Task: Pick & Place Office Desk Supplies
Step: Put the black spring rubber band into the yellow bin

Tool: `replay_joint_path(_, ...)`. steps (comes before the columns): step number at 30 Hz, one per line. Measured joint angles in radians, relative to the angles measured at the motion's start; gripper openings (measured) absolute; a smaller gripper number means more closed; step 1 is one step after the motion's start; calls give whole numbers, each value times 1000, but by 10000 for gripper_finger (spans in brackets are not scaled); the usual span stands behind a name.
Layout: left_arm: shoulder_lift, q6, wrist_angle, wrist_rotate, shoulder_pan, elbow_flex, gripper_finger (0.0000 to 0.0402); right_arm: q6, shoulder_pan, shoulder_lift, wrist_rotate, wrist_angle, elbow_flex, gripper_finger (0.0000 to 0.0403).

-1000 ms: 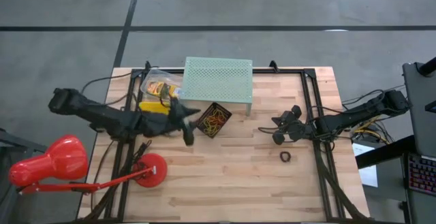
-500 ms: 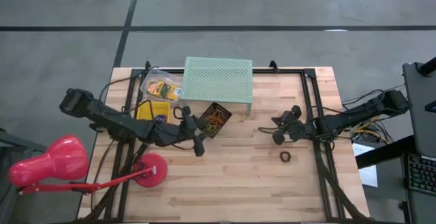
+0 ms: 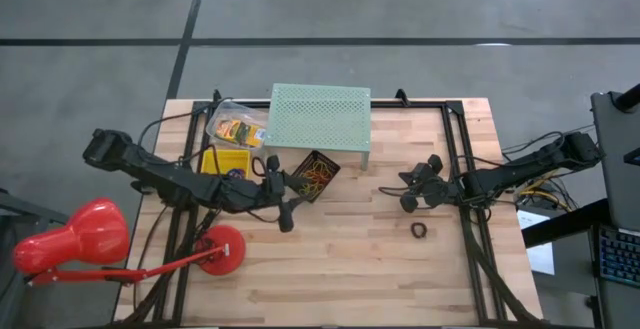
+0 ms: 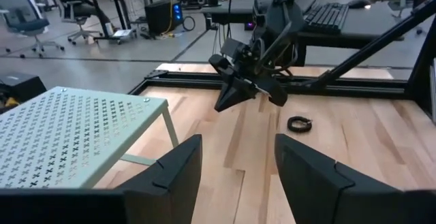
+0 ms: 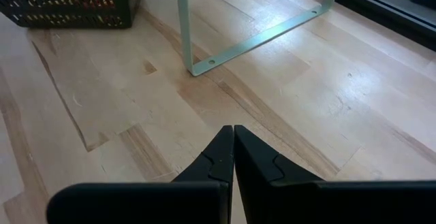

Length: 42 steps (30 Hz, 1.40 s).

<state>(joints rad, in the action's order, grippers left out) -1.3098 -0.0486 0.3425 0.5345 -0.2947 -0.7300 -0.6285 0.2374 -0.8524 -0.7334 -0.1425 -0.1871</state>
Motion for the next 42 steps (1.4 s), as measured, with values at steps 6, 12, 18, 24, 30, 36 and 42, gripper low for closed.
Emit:
replay_joint_path(6,1,11,-12,0,0,0,186,0,0,0,0,0,0,8)
replay_joint_path(12,113,133,-69,-3,0,0,186,0,0,0,0,0,0,8)
replay_joint_path(18,353,83,-322,-4,0,0,185,-3,0,0,0,1,0,8)
replay_joint_path(24,534,66,-483,-4,0,0,185,-253,0,0,0,6,0,8)
replay_joint_path(30,618,-30,-531,-4,0,20,185,-273,0,1,65,49,0,8)
replay_joint_path(36,626,-36,-555,-4,0,31,185,-135,0,0,285,71,-104,8)
replay_joint_path(42,626,-35,-647,-4,0,32,185,24,7,0,486,60,-256,8)
